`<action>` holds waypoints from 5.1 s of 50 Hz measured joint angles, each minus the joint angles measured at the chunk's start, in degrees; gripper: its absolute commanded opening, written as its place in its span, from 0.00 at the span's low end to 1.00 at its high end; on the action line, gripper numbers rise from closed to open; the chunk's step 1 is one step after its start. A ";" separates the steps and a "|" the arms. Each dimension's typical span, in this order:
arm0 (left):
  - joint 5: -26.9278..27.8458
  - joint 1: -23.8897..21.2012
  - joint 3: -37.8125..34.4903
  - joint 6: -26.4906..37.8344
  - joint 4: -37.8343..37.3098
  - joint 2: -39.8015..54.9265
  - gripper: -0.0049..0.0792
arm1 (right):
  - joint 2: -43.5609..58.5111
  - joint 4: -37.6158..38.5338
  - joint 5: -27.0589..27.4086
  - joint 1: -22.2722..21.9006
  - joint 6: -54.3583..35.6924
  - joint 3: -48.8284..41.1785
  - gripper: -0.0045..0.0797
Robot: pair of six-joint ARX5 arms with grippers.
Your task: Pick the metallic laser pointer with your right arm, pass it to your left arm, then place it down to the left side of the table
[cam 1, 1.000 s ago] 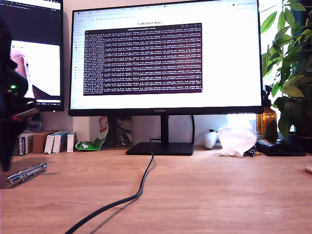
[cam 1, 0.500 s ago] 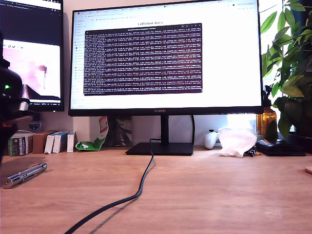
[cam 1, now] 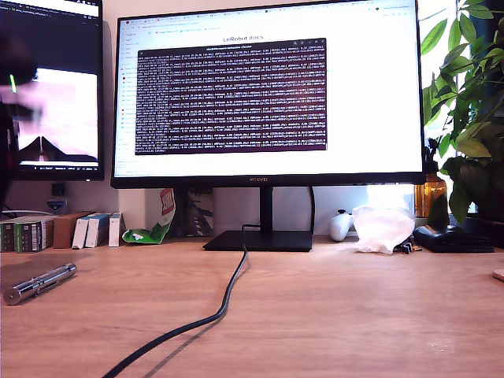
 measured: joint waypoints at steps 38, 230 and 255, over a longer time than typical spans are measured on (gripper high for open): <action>-8.44 -5.64 -20.22 -2.73 25.24 -37.62 0.04 | -1.97 3.39 1.95 -0.28 6.91 -0.72 0.04; 3.72 4.31 -72.94 -2.80 27.52 -96.06 0.04 | -36.33 3.98 -17.88 -0.24 2.08 -30.12 0.04; 3.74 4.31 -72.94 -2.80 27.52 -96.06 0.04 | -36.33 3.96 -15.08 -0.24 2.56 -30.12 0.04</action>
